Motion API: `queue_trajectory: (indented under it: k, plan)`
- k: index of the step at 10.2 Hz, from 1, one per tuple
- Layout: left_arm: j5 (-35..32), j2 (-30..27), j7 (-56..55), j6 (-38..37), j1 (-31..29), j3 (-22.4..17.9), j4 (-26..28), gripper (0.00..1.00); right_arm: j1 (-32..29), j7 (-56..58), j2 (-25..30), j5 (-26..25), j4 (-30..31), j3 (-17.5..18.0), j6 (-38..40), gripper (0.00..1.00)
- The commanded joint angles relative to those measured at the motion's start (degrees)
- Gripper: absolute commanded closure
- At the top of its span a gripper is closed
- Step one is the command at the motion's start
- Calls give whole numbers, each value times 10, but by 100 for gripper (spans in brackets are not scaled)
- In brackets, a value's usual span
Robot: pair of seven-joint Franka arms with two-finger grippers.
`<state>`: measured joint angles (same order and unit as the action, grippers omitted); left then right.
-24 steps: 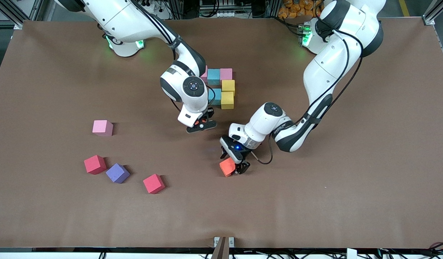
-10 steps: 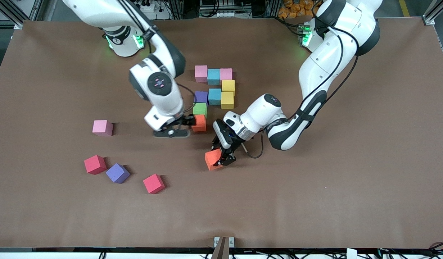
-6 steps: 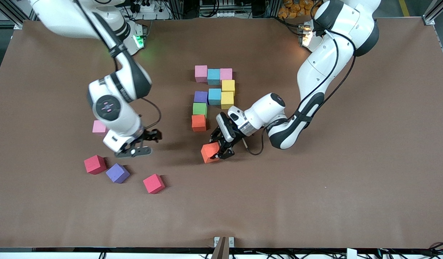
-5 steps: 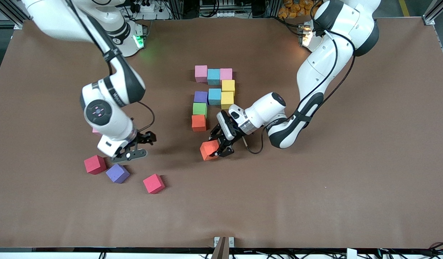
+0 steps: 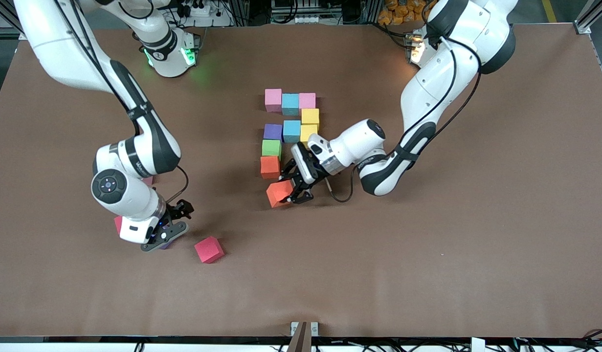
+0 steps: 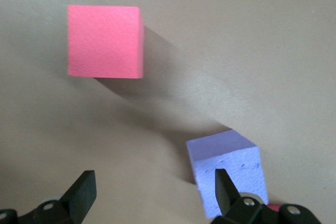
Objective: Form number 2 with 11 blocks
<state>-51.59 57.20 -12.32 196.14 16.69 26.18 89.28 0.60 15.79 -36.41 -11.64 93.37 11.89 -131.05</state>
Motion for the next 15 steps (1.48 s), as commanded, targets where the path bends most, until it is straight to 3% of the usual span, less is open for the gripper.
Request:
queue_trajectory:
  k: [1, 4, 6, 9, 12, 15]
  plan:
    - [101, -71, -17, -160, 17, 37, -10, 100, -3, 25, -16, 0, -17, -5, -4, 0]
    - [201, -124, -17, -339, 12, 76, -2, 100, -13, 91, -16, 0, -16, -25, -18, 0]
    - [216, -166, -10, -424, 0, 95, 24, 100, -15, 106, -23, 1, -16, -28, -33, 0]
    - [316, -223, 30, -545, -7, 119, 56, 100, -16, 108, -29, 0, -13, -33, -56, 0]
    - [415, -279, 210, -711, -24, 120, 59, 99, -25, 144, -36, 1, -13, -37, -70, 0]
    - [439, -272, 435, -713, -61, 117, 64, 99, -26, 155, -45, 6, -12, -50, -94, 0]
